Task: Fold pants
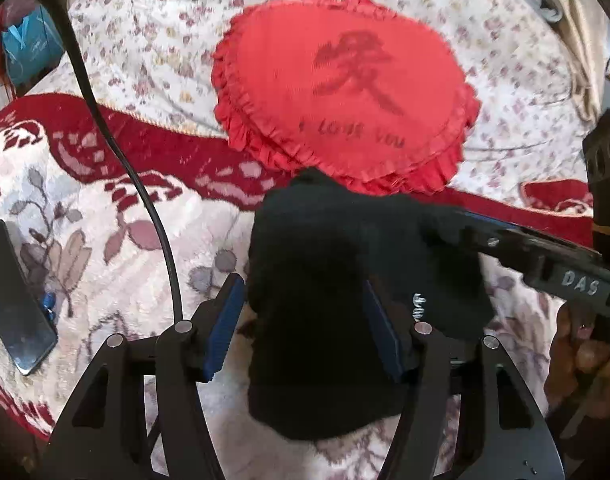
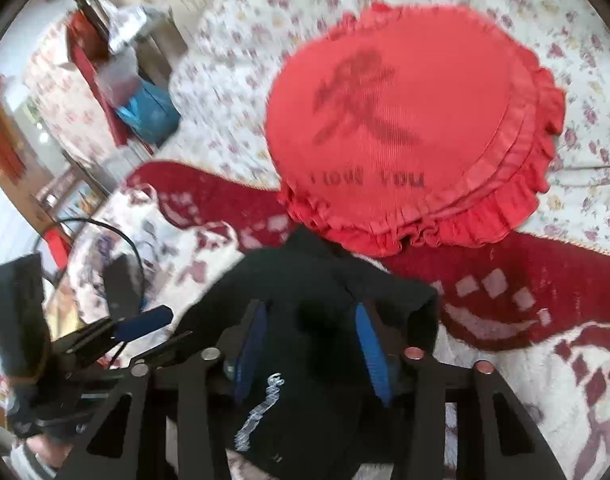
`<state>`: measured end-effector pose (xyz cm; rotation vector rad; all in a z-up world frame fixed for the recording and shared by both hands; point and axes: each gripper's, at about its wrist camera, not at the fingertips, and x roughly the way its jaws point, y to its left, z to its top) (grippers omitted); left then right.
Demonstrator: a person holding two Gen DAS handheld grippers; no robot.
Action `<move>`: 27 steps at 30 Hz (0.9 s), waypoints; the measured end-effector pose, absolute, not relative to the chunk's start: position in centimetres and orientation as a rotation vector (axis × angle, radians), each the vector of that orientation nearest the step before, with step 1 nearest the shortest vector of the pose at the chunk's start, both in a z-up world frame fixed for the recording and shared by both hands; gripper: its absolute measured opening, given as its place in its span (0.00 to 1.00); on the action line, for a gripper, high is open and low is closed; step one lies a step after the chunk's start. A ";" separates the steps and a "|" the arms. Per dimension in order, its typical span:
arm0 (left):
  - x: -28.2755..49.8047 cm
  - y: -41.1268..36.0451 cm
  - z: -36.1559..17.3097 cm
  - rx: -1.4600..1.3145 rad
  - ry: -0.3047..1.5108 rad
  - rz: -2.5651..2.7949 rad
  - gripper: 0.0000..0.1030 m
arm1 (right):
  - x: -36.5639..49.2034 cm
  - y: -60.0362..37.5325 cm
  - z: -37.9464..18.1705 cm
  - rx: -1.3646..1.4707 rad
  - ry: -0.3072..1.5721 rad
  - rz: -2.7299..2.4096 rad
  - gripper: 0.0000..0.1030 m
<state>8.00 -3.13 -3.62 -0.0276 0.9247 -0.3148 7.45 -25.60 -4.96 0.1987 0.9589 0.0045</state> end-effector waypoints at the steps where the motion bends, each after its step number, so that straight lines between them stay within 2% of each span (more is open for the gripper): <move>1: 8.3 -3.5 -4.3 -0.017 0.940 -0.305 0.59 | 7.8 -25.7 -5.8 0.183 0.978 -0.010 0.39; 3: 8.9 -3.9 -5.5 -0.007 0.975 -0.289 0.60 | 8.2 -26.3 -7.4 0.162 1.021 -0.050 0.33; 6: 9.3 -3.9 -6.3 -0.053 0.985 -0.300 0.65 | 8.6 -27.2 -8.7 0.155 1.034 -0.063 0.30; 16: 8.4 -3.9 -5.8 -0.067 0.984 -0.274 0.65 | 5.9 -25.4 -6.1 0.138 1.016 -0.027 0.31; 23: 7.1 -3.7 -5.3 -0.070 0.968 -0.251 0.65 | 3.4 -23.2 -8.7 0.058 1.081 -0.034 0.31; 27: 6.1 -3.7 -4.4 -0.040 0.936 -0.228 0.65 | 3.1 -23.4 -7.4 0.091 1.062 -0.036 0.32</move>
